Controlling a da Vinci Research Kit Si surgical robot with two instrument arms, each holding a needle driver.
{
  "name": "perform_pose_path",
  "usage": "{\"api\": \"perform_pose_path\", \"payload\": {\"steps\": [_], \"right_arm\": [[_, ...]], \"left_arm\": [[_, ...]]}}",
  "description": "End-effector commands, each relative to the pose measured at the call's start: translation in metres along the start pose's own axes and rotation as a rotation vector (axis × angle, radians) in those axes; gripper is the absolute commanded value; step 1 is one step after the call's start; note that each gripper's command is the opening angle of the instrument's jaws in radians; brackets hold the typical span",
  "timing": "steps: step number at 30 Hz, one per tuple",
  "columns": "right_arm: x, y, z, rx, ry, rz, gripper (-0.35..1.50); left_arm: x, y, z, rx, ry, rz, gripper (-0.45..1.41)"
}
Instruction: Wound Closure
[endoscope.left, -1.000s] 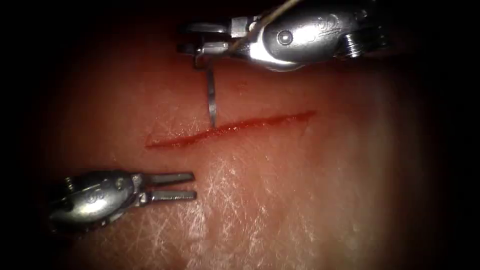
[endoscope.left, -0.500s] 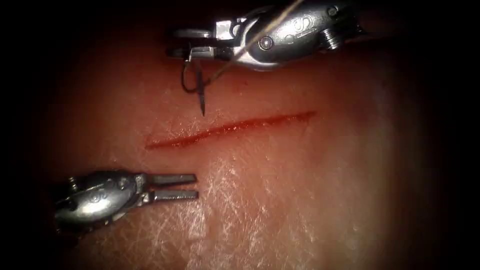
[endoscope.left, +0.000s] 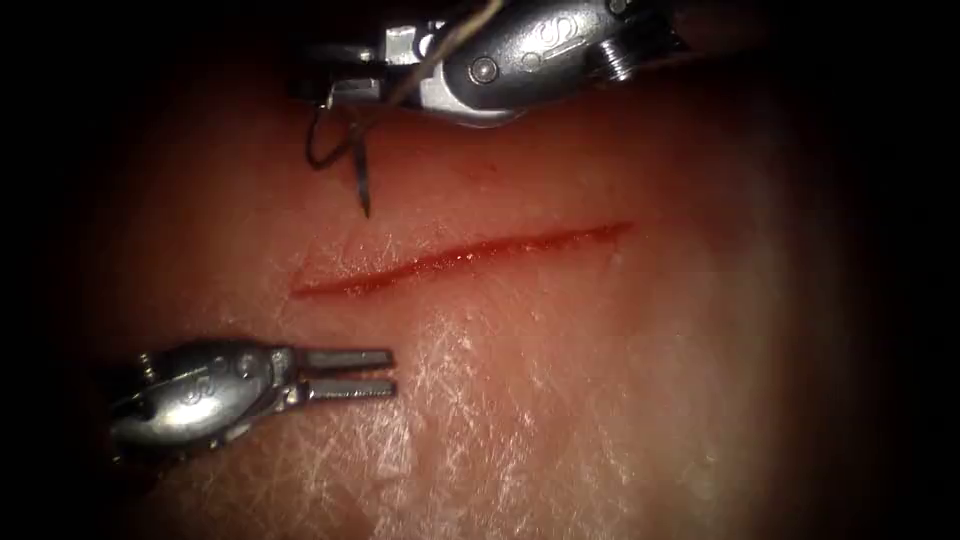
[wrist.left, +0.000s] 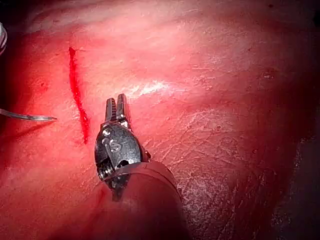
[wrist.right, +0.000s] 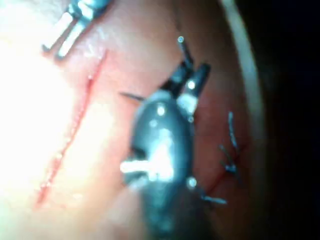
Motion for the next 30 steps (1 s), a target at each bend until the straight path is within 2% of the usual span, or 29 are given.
{"api": "perform_pose_path", "payload": {"steps": [1, 30], "right_arm": [[-0.0004, -0.0002, 0.0008, 0.011, 0.001, -0.003, -0.35], [-0.0013, -0.0018, 0.0007, 0.053, -0.016, -0.107, -0.35]], "left_arm": [[-0.0006, 0.0001, 0.0007, -0.003, 0.001, -0.001, 0.09], [-0.0006, 0.0000, 0.0003, -0.003, 0.001, 0.000, 0.04]]}}
